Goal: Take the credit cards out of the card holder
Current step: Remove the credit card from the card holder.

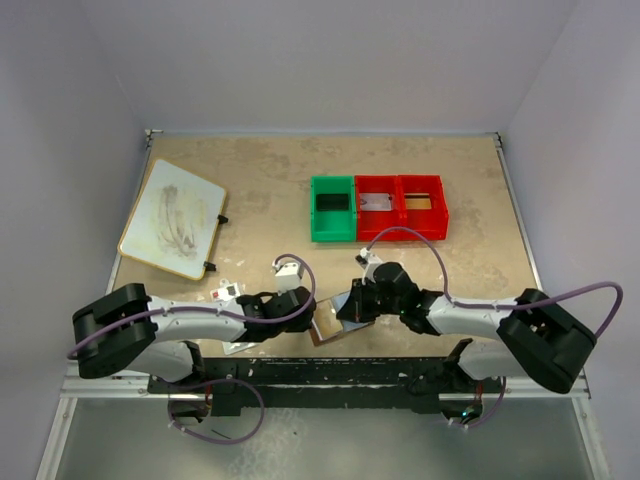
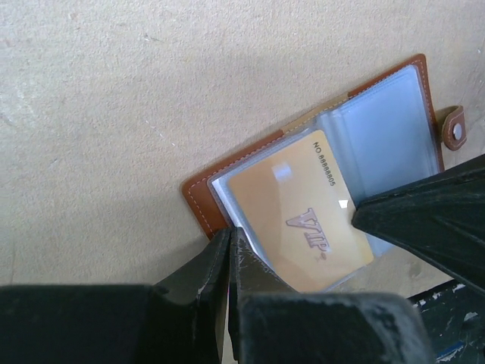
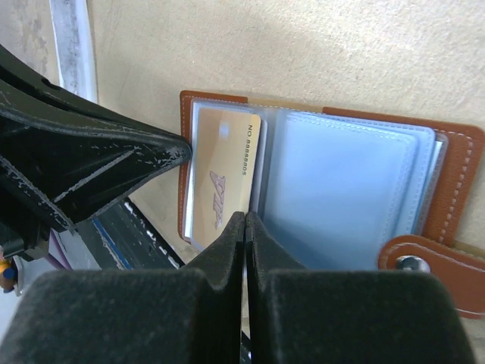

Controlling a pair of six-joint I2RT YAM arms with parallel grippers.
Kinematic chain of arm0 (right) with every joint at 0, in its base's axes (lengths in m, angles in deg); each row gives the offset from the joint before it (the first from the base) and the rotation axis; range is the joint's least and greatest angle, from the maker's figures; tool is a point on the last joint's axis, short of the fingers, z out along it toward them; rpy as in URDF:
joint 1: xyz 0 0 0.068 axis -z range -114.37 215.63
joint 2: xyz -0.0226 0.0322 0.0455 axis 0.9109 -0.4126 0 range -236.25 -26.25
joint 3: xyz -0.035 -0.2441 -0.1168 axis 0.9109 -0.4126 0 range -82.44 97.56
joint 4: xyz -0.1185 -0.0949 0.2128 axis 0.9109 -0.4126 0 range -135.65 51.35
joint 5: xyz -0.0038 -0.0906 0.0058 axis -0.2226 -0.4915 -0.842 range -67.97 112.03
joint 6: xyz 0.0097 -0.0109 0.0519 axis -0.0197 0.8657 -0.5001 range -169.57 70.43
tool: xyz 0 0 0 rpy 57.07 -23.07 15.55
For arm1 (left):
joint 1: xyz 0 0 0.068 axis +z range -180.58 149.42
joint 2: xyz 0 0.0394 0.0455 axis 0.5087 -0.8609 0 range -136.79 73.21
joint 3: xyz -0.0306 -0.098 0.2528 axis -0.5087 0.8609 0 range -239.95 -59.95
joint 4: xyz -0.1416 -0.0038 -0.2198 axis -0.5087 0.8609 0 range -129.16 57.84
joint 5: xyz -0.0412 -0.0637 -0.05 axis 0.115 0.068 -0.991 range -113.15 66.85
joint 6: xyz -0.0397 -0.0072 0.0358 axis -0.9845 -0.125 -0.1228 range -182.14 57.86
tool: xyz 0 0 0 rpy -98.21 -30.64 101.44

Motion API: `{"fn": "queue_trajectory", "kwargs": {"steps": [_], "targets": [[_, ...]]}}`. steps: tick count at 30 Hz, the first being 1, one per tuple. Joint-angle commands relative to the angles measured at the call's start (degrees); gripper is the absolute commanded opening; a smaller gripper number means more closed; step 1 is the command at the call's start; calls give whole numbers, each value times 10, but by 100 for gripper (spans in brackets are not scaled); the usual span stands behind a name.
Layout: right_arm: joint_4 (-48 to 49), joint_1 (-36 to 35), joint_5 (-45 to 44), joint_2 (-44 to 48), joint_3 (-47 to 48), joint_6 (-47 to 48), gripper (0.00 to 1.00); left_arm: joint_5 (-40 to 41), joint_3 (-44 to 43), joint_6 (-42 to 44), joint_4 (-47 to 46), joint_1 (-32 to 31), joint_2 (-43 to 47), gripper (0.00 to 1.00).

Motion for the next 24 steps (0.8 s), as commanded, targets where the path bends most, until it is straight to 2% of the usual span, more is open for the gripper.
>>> {"fn": "queue_trajectory", "kwargs": {"steps": [1, 9, 13, 19, 24], "targets": [[14, -4, -25, 24, -8, -23, 0, 20, 22, 20, 74, 2, 5, 1], [2, -2, -39, 23, -10, -25, 0, 21, 17, 21, 81, 2, 6, 2], [25, -2, -5, 0, -9, -17, 17, 23, 6, 21, 91, 2, 18, 8], [35, -1, -11, -23, -4, -15, 21, 32, -32, 35, 120, 2, 55, 18], [38, -2, -18, -19, -5, -20, 23, 26, -48, 47, 119, 2, 55, 20]]}}
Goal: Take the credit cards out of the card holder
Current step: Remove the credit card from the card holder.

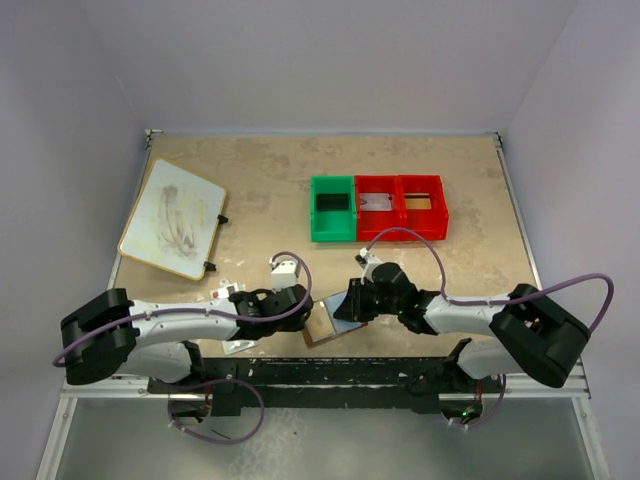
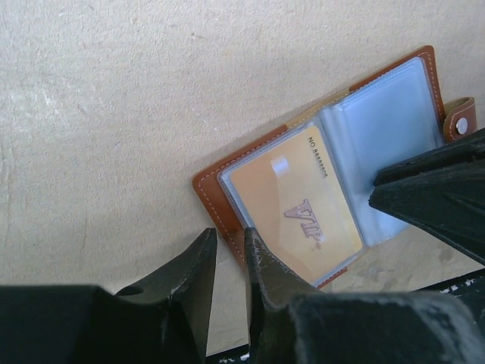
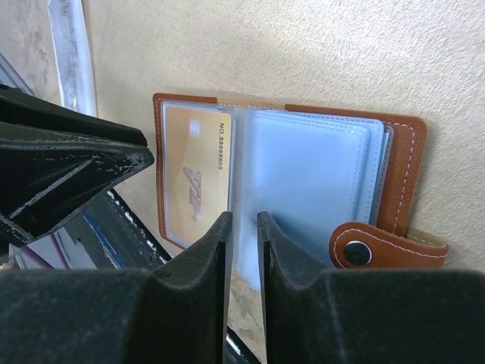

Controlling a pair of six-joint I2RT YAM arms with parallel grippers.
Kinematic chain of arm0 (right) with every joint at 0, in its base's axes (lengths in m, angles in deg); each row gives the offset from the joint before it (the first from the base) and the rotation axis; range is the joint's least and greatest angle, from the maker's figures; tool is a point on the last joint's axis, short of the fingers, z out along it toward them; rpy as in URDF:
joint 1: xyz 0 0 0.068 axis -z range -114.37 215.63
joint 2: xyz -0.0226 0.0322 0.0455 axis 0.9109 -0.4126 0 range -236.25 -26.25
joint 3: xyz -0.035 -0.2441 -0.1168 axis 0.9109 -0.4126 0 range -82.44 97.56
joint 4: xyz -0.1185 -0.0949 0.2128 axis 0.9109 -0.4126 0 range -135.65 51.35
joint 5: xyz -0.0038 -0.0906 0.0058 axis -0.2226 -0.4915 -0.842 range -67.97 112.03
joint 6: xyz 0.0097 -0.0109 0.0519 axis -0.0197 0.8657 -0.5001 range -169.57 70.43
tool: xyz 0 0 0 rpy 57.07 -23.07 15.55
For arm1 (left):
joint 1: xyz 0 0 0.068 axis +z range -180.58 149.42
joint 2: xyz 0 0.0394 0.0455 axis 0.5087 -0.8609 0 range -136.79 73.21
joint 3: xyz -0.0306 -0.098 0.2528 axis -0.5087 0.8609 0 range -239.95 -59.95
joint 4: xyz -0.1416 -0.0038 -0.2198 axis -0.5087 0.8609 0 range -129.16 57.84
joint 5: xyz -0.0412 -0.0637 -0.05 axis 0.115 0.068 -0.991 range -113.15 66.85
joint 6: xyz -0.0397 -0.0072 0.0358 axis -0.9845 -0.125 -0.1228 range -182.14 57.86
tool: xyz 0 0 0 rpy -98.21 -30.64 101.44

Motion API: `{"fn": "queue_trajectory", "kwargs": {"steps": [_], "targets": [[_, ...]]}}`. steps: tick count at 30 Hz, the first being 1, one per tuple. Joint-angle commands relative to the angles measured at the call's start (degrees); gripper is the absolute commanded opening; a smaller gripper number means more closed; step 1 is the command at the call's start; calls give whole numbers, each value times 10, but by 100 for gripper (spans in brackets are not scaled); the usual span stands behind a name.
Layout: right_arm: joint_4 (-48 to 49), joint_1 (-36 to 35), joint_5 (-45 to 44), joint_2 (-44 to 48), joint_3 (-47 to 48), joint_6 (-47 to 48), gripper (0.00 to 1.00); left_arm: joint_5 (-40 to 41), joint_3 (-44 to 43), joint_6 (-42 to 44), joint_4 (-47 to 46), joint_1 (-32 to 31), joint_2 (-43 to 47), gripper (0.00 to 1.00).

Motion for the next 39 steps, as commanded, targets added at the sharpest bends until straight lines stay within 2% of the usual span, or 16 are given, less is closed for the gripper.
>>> {"fn": "queue_trajectory", "kwargs": {"steps": [1, 17, 23, 31, 33, 39], "targets": [[12, -1, -6, -1, 3, -1, 24, 11, -28, 21, 14, 2, 2, 19], [61, -2, 33, -32, -4, -14, 27, -27, -1, 8, -51, 0, -56, 15], [47, -11, 21, -73, 9, -22, 27, -12, 16, 0, -37, -4, -70, 11], [157, -13, 59, -90, -13, -59, 26, -14, 31, -5, -44, -7, -78, 9], [158, -13, 52, -97, -11, -70, 26, -14, 28, -4, -47, -7, -83, 8], [80, -15, -34, -67, -12, -93, 28, 3, 18, -10, -23, -13, -81, 6]]}}
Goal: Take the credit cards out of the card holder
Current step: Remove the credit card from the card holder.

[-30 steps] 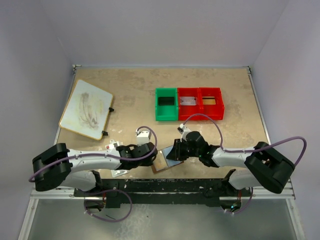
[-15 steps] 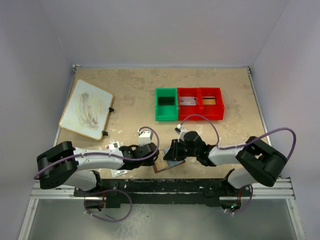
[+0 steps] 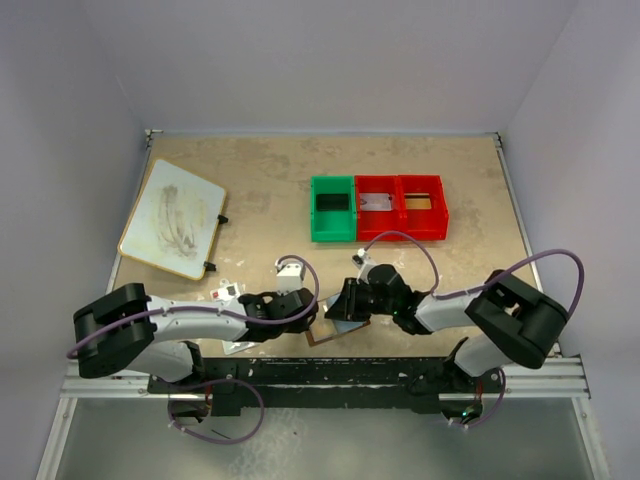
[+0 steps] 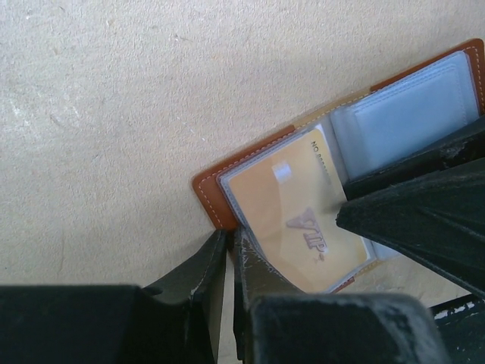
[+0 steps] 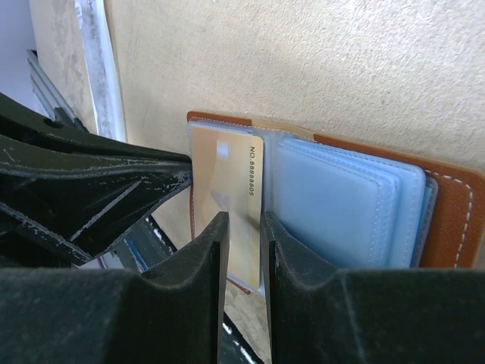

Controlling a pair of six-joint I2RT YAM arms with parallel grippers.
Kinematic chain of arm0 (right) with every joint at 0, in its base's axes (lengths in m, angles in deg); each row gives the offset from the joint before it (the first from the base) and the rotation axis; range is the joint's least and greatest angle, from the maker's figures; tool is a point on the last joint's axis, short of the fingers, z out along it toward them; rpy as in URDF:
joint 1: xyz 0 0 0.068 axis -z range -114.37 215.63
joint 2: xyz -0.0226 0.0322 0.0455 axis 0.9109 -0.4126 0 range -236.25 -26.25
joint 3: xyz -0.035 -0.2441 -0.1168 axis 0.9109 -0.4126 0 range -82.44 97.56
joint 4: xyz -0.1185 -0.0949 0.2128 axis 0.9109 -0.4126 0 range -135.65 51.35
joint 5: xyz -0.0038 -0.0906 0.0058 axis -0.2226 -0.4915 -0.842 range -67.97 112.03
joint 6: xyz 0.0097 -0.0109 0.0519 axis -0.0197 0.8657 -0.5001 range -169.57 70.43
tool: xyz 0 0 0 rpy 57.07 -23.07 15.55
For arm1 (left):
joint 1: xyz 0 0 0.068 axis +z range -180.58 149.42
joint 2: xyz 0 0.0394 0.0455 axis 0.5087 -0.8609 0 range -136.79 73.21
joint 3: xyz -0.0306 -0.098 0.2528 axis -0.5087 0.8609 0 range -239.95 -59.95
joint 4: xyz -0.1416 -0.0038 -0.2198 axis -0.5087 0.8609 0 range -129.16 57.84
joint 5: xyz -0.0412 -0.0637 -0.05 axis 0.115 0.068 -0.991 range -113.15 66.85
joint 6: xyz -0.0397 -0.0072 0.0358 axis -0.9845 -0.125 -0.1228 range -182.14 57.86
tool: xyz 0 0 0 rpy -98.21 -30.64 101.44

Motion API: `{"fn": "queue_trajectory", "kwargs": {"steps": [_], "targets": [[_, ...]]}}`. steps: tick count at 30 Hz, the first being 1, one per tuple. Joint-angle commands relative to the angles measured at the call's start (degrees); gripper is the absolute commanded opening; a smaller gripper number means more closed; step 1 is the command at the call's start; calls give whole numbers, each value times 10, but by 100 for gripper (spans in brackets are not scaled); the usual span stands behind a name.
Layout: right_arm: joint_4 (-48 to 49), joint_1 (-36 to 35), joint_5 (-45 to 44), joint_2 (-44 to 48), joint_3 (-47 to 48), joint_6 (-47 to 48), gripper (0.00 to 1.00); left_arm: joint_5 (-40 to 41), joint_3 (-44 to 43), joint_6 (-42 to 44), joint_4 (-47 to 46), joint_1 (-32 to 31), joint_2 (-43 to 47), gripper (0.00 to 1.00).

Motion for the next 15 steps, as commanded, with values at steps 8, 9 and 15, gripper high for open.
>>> {"fn": "queue_trajectory", "kwargs": {"steps": [8, 9, 15], "targets": [[-91, -8, -81, 43, -6, -2, 29, 38, 5, -27, 50, -6, 59, 12], [-89, -8, -80, 41, -7, -2, 29, 38, 2, -26, 45, -6, 68, 14], [-80, -8, -79, 40, -11, -6, 29, 10, -8, -10, -10, -6, 68, 20]]}}
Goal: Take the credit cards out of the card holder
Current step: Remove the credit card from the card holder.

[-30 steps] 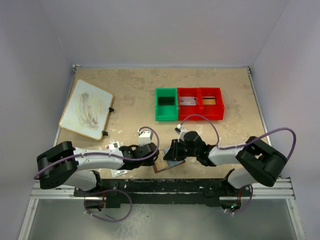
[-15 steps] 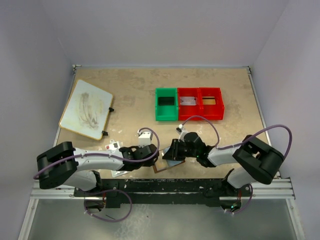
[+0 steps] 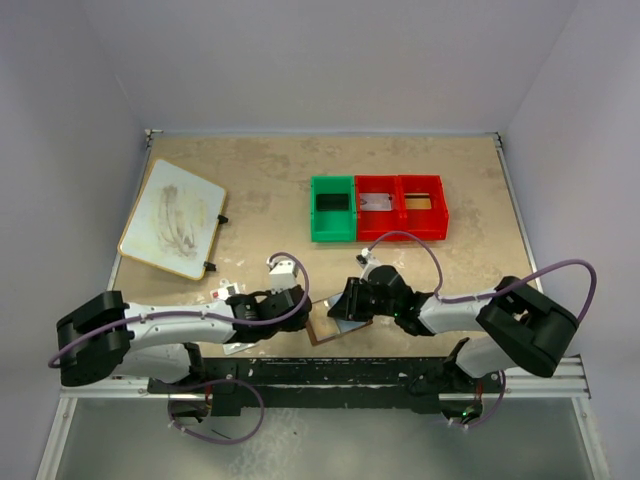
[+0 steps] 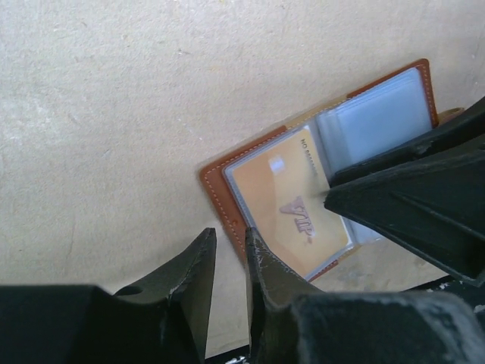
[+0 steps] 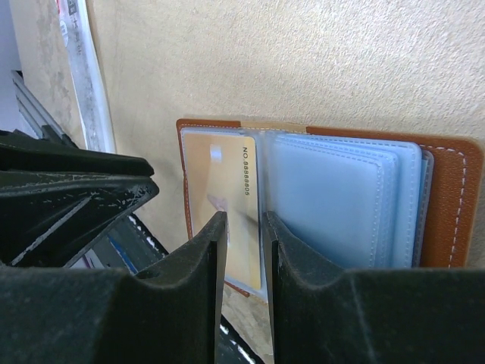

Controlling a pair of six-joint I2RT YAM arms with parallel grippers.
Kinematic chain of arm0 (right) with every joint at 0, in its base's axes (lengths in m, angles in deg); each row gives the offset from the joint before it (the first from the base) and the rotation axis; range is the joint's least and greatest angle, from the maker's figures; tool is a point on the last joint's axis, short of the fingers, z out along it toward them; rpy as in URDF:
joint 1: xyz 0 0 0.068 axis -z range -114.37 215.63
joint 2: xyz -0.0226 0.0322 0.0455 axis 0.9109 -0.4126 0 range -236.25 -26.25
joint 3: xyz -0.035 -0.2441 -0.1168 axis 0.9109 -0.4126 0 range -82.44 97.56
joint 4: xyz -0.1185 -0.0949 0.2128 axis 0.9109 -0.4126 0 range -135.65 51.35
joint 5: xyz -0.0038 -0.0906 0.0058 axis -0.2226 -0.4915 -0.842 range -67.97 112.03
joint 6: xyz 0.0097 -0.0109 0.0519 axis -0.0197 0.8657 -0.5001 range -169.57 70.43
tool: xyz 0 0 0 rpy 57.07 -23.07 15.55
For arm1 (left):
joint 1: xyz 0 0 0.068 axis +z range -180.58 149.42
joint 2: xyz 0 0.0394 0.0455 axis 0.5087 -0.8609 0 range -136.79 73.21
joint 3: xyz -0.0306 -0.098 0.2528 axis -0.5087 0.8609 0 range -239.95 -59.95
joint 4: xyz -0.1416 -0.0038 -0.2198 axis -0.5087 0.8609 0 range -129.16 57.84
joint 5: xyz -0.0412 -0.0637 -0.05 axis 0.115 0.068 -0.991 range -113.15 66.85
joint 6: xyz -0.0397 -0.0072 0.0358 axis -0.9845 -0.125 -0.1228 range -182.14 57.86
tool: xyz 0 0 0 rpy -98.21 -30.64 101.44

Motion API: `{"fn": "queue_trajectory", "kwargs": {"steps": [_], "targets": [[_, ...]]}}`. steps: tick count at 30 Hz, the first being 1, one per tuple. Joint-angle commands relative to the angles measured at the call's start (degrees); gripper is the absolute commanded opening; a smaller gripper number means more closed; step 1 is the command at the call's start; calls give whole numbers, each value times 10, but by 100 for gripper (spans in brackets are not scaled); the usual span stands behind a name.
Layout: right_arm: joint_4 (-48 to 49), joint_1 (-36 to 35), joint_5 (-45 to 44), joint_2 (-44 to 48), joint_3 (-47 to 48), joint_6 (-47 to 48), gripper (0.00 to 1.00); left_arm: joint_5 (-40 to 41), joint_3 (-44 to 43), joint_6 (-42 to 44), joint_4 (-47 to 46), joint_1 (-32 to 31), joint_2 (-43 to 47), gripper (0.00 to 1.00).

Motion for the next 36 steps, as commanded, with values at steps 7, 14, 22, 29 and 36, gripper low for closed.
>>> {"fn": "queue_trajectory", "kwargs": {"steps": [7, 14, 22, 29, 36], "targets": [[-32, -1, -26, 13, -13, 8, 30, -32, -18, 3, -36, -4, -69, 16], [-29, -1, -10, 28, -19, 3, 31, -28, -26, 1, -28, -15, -121, 14], [-42, -1, -22, 28, -18, 6, 33, 36, -43, -26, 31, -33, -49, 14], [-30, -1, -21, 15, -17, 5, 33, 19, -72, -12, -5, -33, -53, 8], [-30, -1, -21, 20, -22, 4, 33, -6, -74, -13, -48, -34, -111, 3]]}}
